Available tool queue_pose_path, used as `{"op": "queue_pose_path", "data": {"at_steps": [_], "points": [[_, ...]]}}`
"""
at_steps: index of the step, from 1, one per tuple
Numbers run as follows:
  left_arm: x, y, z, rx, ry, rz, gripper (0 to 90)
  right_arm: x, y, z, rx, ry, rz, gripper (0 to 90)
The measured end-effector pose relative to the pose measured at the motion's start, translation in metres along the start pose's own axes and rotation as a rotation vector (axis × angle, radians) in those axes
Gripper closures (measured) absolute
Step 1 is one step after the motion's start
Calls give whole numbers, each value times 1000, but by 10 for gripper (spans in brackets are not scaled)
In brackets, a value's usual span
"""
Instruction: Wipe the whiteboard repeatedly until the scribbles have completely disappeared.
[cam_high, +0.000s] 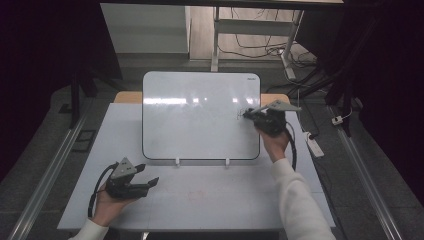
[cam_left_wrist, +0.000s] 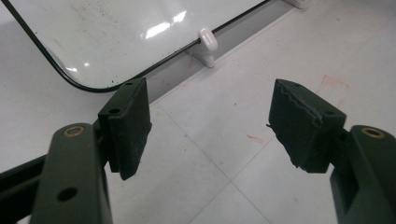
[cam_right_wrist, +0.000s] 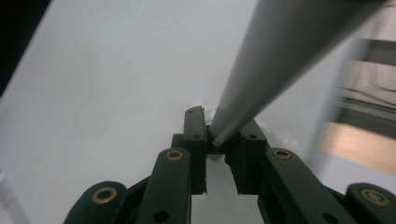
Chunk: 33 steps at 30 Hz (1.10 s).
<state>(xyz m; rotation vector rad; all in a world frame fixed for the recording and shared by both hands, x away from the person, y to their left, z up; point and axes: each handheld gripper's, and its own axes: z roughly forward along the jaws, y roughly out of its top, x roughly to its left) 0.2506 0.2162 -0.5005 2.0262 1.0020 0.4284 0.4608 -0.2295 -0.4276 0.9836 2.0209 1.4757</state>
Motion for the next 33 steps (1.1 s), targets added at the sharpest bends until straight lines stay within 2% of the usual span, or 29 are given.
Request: {"op": "queue_pose_path", "data": {"at_steps": [1, 2, 3, 4, 7, 8, 9, 10, 12, 14, 15, 17, 18, 19, 20, 21, 23, 25, 26, 29, 30, 31, 32, 33], "points": [[0, 0, -1, -2, 1, -1, 300, -8, 3, -2, -21, -19, 37, 778], [1, 0, -1, -4, 2, -4, 300, -12, 4, -3, -32, -17, 67, 778], [2, 0, -1, -5, -1, -9, 300, -11, 3, -3, -35, -15, 71, 778], [3, 0, 0, -6, -3, -16, 300, -7, 1, -1, -18, -1, 49, 778], [4, 0, 2, 3, -3, -11, 300, 15, -10, 6, 34, 83, -22, 778], [4, 0, 2, 5, -4, -9, 300, 18, -11, 6, 35, 77, -48, 778], [3, 0, 2, 7, -3, -7, 300, 15, -10, 6, 38, 79, -44, 778], [2, 0, 2, 5, -3, -8, 300, 10, -8, 6, 17, 74, -14, 778], [1, 0, 0, -2, -2, -7, 300, -1, -1, 5, -25, 26, 37, 778], [3, 0, -1, -6, 0, -11, 300, -3, 3, 6, -38, 16, 68, 778], [3, 0, -1, -5, 2, -13, 300, 2, 2, 8, -26, 27, 53, 778], [4, -1, 0, 0, 3, -13, 300, 19, -5, 14, 20, 84, -1, 778], [4, -1, 0, 2, 2, -11, 300, 26, -8, 16, 35, 95, -41, 778], [4, -1, 0, 2, 1, -10, 301, 29, -8, 16, 35, 82, -73, 778], [3, -1, 0, 2, 0, -7, 300, 26, -6, 16, 38, 90, -65, 778], [2, -1, 0, 1, -1, -5, 300, 21, -3, 15, 19, 75, -37, 778], [1, -1, -1, -3, 1, -2, 300, 7, 5, 12, -21, 11, 8, 778], [2, 0, -2, -9, 2, -8, 300, 0, 10, 12, -36, 7, 53, 778], [3, -1, -2, -8, 2, -10, 300, 4, 9, 12, -30, -2, 33, 778], [5, -1, 0, 0, 3, -10, 300, 20, 2, 17, 23, 69, -27, 778], [4, -1, 0, 2, 2, -8, 300, 24, 0, 18, 30, 67, -58, 778], [4, -1, 1, 3, 2, -5, 300, 23, 1, 18, 32, 64, -66, 778], [3, -1, 0, 2, 1, -4, 300, 19, 3, 17, 19, 60, -46, 778], [2, -1, 0, 1, 1, -3, 300, 15, 6, 16, -3, 38, -18, 778]]}}
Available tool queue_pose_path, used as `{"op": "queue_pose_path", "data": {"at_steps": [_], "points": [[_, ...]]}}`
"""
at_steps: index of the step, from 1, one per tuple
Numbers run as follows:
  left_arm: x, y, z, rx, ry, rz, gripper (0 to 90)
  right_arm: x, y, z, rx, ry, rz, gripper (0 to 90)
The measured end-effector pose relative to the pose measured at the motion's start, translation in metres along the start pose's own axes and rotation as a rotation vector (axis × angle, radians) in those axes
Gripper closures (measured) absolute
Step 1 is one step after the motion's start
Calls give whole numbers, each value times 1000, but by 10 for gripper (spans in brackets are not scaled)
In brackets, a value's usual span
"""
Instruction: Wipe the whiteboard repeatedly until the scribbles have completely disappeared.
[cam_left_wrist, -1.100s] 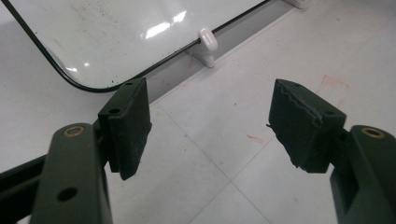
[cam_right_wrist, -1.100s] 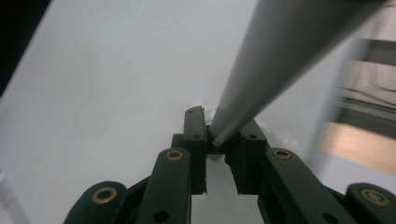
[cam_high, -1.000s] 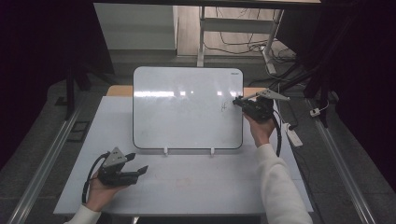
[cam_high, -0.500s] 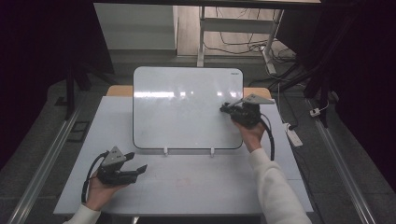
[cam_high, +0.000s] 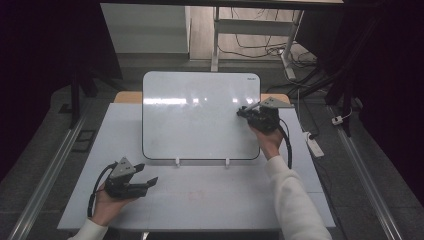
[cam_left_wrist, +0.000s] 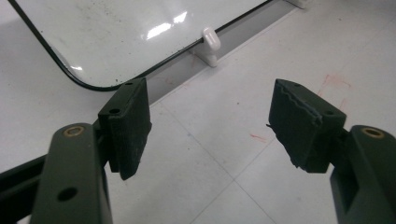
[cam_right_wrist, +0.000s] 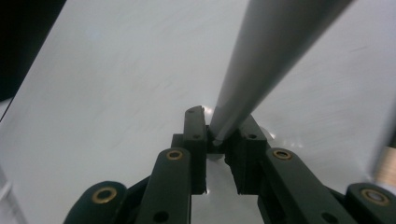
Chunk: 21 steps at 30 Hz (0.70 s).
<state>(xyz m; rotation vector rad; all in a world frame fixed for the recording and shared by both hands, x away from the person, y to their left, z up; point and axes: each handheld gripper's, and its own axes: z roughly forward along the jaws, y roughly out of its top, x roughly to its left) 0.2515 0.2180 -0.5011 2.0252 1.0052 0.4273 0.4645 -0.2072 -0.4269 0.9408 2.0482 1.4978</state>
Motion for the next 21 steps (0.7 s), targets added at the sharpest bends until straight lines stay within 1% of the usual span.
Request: {"op": "queue_pose_path", "data": {"at_steps": [1, 2, 3, 4, 6, 7, 8, 9, 12, 13, 14, 15, 16, 18, 19, 20, 21], "points": [[0, 0, -1, -3, 0, 0, 300, -5, 3, -1, -15, -24, 19, 778], [0, 0, -1, -5, 1, -2, 300, -9, 5, -1, -26, -31, 35, 778], [1, 0, -1, -7, 1, -5, 300, -9, 6, -1, -27, -30, 49, 778], [1, 0, -1, -7, 2, -7, 300, -6, 6, 0, -25, -39, 43, 778], [2, 0, -1, -3, 2, -7, 300, 4, 2, 4, 3, 10, 2, 778], [2, 0, 0, -2, 3, -7, 300, 8, 1, 5, 22, 24, -25, 778], [1, 0, 0, -1, 2, -5, 300, 10, 0, 5, 31, 19, -52, 778], [1, 0, 0, 0, 1, -1, 300, 7, 1, 4, 32, 19, -47, 778], [0, 0, -1, -6, 0, -2, 300, -10, 5, -4, -27, -47, 38, 778], [0, 0, -2, -8, 0, -3, 300, -15, 5, -6, -33, -50, 47, 778], [1, 0, -2, -9, 2, -5, 300, -16, 5, -7, -32, -55, 48, 778], [1, 0, -1, -7, 3, -6, 300, -14, 5, -7, -33, -59, 44, 778], [2, 0, -1, -5, 4, -6, 300, -10, 3, -7, -23, -49, 37, 778], [2, 0, 0, -3, 2, -7, 300, 1, -3, -2, 20, 20, 23, 778], [1, 0, 0, -3, 2, -6, 300, 8, -7, 0, 45, 43, -1, 778], [1, 0, 0, -3, 2, -4, 300, 13, -10, 0, 58, 46, -35, 778], [1, 0, 0, -2, 3, -3, 300, 14, -10, -1, 57, 39, -51, 778]]}}
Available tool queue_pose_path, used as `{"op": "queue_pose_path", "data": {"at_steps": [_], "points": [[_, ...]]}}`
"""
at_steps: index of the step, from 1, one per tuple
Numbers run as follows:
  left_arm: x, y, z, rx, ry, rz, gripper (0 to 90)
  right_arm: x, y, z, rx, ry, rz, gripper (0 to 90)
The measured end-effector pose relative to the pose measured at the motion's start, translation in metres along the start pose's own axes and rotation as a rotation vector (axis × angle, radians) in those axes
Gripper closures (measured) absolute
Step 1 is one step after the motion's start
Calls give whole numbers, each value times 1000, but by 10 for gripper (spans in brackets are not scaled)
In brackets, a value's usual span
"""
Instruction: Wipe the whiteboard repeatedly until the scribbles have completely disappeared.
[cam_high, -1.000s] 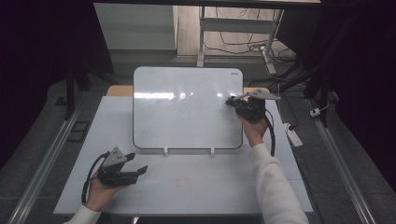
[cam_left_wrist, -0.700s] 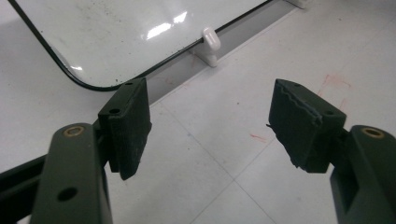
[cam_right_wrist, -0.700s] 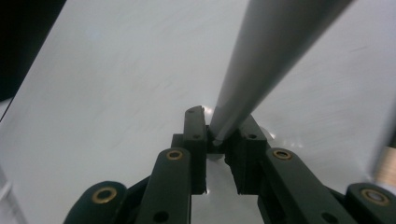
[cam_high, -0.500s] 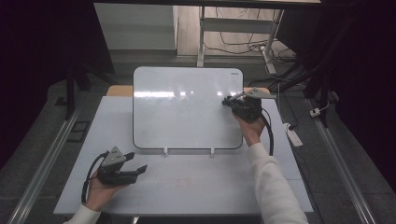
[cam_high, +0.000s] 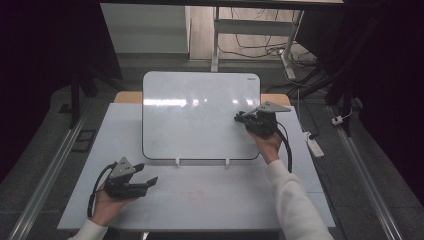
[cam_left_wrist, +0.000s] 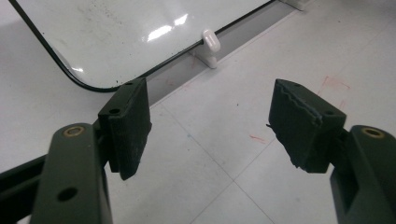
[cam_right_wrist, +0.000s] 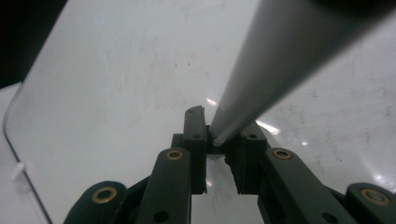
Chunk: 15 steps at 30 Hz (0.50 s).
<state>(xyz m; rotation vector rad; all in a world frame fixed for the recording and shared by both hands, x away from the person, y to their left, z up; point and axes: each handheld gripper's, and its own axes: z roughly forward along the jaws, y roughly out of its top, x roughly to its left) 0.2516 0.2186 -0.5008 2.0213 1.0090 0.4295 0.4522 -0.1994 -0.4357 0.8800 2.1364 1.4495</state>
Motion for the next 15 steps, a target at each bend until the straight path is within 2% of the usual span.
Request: {"op": "queue_pose_path", "data": {"at_steps": [1, 3, 4, 5, 6, 7, 9, 11, 12, 14, 15], "points": [[0, 0, 0, 0, 0, 0, 300, -3, 1, -1, -4, 3, 15, 778], [-1, 0, -1, -2, -1, 0, 300, -13, 5, -6, -35, -55, 50, 778], [-1, 0, -1, -5, -2, -1, 300, -18, 6, -8, -46, -67, 75, 778], [-1, 0, -1, -7, -2, -2, 300, -21, 5, -9, -51, -57, 101, 778], [0, 0, -1, -7, -2, -3, 300, -19, 5, -9, -53, -61, 103, 778], [0, 0, -1, -6, -1, -1, 300, -14, 4, -8, -36, -52, 82, 778], [1, 0, 0, -2, 2, -3, 300, -3, 0, -3, 13, -3, 25, 778], [1, 0, -1, -3, 3, -2, 300, 1, -1, -3, 29, -5, -13, 778], [0, 0, -1, -7, 2, -2, 300, -3, 0, -5, 22, -4, 7, 778], [-1, 0, -2, -11, 5, -1, 300, -14, 1, -11, -19, -55, 62, 778], [-1, 0, -3, -14, 5, -3, 300, -19, 2, -13, -30, -64, 89, 778]]}}
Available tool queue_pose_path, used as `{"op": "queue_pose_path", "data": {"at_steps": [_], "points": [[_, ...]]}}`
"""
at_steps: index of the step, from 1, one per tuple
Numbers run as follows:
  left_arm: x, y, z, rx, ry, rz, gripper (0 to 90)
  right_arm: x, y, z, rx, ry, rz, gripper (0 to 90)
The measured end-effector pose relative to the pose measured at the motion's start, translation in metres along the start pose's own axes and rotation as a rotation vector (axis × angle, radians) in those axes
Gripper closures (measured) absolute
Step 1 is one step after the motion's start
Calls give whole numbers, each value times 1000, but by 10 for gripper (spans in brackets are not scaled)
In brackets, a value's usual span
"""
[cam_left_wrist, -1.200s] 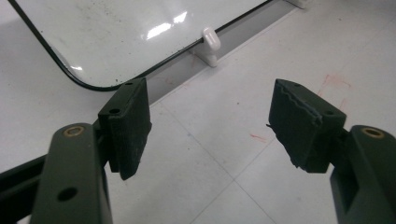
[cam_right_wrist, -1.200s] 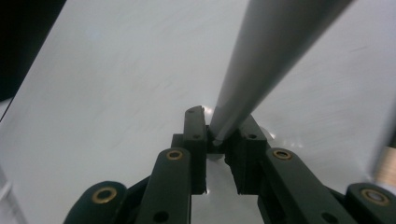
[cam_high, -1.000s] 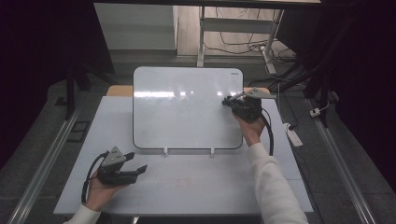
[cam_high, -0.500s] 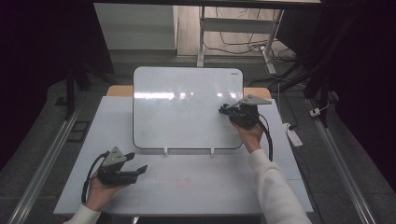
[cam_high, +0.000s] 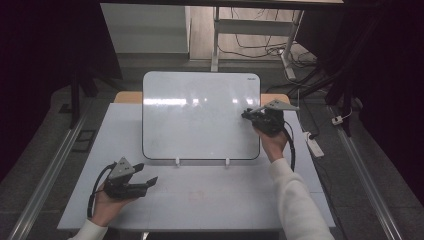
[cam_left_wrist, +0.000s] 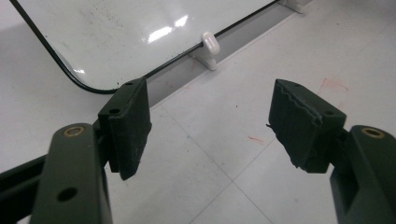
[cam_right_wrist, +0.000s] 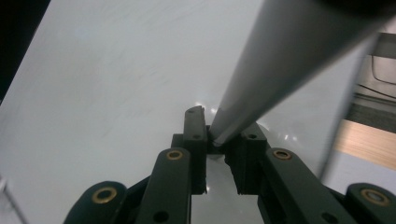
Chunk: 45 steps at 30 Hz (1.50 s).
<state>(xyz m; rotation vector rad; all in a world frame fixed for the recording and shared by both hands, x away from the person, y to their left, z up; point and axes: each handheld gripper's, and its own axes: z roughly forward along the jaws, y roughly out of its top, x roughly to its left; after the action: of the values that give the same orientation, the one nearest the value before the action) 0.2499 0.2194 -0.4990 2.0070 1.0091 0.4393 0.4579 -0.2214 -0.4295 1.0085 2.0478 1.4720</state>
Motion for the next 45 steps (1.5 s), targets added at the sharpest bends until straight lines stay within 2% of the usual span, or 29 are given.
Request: {"op": "queue_pose_path", "data": {"at_steps": [2, 3, 5, 7, 9, 11, 12, 15, 18, 25, 30, 36, 41, 45], "points": [[1, 0, 0, -3, 1, -4, 300, -2, -1, -1, -10, 2, 22, 778], [1, 0, 0, -3, 2, -5, 301, 2, -2, -1, 4, 5, 8, 778], [1, 0, 1, -2, 4, -7, 301, 10, -6, 3, 47, 57, -23, 778], [1, 0, 1, -3, 4, -6, 301, 17, -9, 4, 78, 81, -51, 778], [1, 0, 0, -6, 6, -5, 301, 16, -9, 1, 77, 76, -38, 778], [1, 0, 0, -12, 8, -5, 301, 14, -9, -5, 53, 95, -7, 778], [1, 0, -1, -14, 11, -6, 301, 17, -8, -9, 50, 108, -9, 778], [3, 0, -1, -23, 15, -13, 301, 30, -8, -18, 54, 154, -42, 777], [4, 0, -3, -39, 22, -21, 301, 43, -12, -27, 63, 206, -52, 777], [3, 2, -5, -60, 30, -29, 301, 67, -27, -38, 106, 291, -77, 777], [1, 4, -5, -75, 43, -23, 300, 83, -38, -36, 153, 349, -93, 777], [0, 5, -7, -97, 46, -18, 300, 94, -49, -26, 207, 411, -86, 777], [-1, 8, -7, -113, 47, -17, 300, 102, -53, -21, 233, 433, -98, 776], [-8, 17, -3, -129, 42, 9, 302, 106, -55, -18, 237, 445, -94, 776]]}}
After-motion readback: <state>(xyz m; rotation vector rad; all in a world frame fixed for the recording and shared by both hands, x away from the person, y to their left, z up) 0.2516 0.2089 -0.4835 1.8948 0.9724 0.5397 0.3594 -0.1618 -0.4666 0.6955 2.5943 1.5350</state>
